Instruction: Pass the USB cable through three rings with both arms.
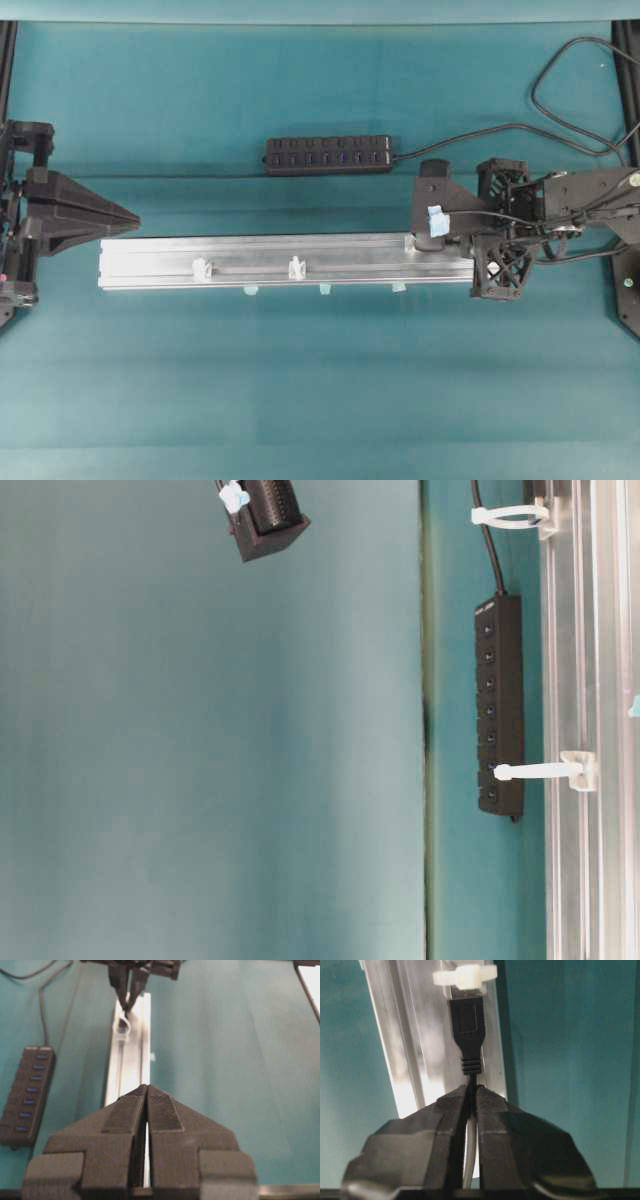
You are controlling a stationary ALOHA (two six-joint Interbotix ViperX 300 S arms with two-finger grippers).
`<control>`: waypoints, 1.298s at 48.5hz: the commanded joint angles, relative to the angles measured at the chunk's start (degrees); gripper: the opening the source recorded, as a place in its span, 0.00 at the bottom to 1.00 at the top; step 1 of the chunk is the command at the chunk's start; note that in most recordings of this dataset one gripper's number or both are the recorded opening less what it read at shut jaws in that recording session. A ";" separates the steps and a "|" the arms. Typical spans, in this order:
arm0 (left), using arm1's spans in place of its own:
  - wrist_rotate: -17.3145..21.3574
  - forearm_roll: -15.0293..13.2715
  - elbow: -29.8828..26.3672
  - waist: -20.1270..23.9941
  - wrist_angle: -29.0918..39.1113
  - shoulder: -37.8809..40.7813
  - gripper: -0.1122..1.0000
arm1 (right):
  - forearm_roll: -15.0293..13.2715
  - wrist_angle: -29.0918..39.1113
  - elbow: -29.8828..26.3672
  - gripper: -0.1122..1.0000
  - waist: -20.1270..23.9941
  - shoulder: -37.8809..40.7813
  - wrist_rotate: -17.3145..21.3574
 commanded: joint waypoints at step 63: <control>-0.35 0.09 -16.52 4.13 -22.76 42.28 0.39 | -0.18 -9.14 -1.85 0.03 -0.18 0.35 -0.35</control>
